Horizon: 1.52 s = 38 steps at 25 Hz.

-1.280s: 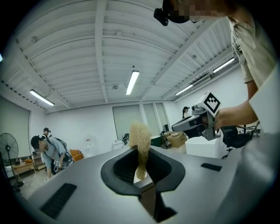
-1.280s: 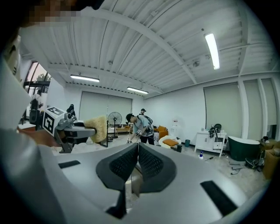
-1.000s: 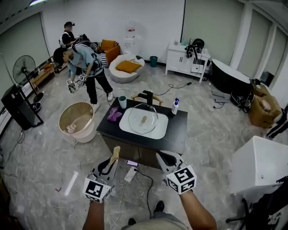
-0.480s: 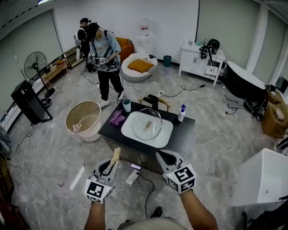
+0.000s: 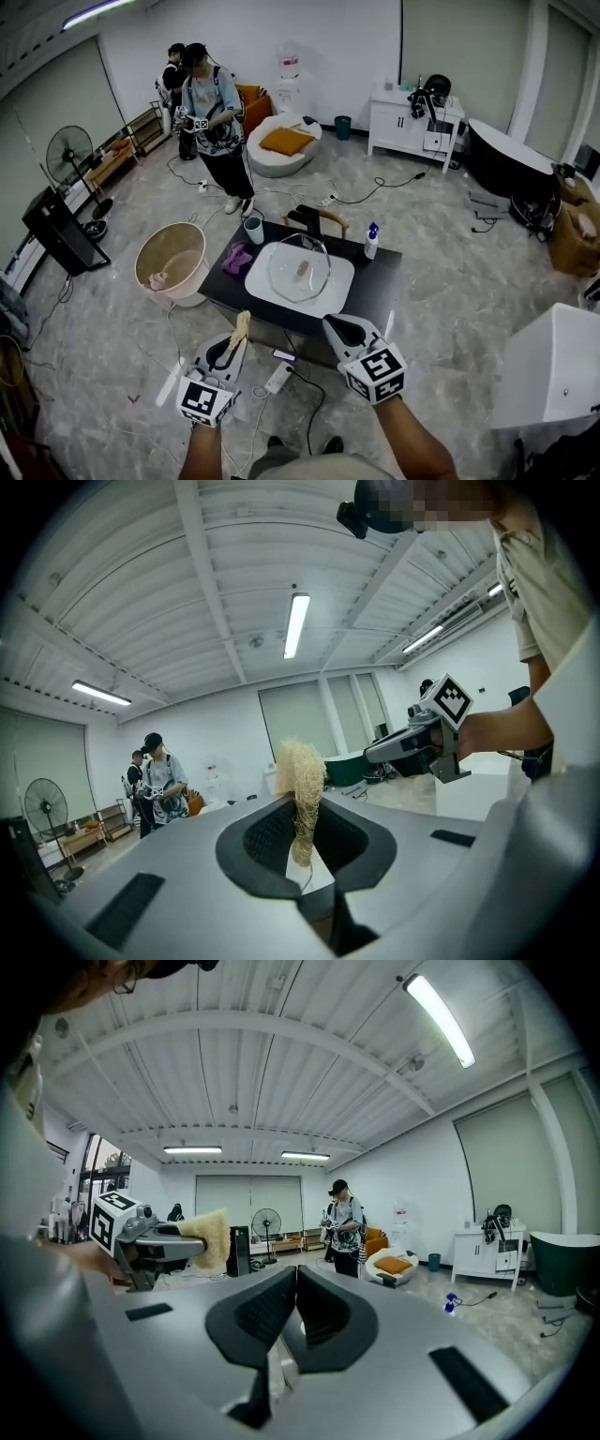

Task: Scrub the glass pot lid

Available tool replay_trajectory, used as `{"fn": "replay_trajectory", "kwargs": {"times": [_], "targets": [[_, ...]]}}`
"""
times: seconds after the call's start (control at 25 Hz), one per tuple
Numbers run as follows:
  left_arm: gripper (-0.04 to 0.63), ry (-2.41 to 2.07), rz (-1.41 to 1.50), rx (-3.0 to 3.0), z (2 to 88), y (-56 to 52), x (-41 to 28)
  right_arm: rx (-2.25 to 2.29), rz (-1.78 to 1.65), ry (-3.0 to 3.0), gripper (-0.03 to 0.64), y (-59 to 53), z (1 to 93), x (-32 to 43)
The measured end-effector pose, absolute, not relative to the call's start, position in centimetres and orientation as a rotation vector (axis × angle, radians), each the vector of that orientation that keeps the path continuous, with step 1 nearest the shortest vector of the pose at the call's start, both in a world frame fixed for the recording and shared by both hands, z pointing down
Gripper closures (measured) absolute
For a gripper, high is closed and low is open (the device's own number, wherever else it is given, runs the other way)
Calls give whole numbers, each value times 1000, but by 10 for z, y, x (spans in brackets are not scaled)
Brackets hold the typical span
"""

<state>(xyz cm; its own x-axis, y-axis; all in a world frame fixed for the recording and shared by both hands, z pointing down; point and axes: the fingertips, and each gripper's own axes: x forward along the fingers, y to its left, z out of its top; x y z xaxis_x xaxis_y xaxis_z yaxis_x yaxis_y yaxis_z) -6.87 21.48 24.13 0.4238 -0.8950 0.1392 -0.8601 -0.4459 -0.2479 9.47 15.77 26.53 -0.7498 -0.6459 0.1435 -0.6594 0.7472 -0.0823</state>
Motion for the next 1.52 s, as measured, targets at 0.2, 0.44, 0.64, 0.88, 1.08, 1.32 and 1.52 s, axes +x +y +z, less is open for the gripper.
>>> {"fn": "replay_trajectory", "kwargs": {"times": [0.2,0.44,0.64,0.88,1.08,1.32,1.52], "targets": [[555,1537,-362,-2569,242,186,-68,1119,211,-2804,592,141,269,101],[555,1412,-303,-2643,253,127,-63,1269,193,-2714,592,110,279,118],[555,1281,-246,-2693,247,76,-65,1393,191,-2642,592,82,271,118],[555,1175,-223,-2746,243,23,-83,1499,182,-2576,592,44,266,96],[555,1118,-224,-2777,248,-11,-105,1559,187,-2536,592,17,266,76],[555,1071,-208,-2797,254,-50,-135,1603,183,-2498,592,-16,270,48],[555,1061,-174,-2818,256,-73,-152,1624,182,-2465,592,-36,273,33]]}}
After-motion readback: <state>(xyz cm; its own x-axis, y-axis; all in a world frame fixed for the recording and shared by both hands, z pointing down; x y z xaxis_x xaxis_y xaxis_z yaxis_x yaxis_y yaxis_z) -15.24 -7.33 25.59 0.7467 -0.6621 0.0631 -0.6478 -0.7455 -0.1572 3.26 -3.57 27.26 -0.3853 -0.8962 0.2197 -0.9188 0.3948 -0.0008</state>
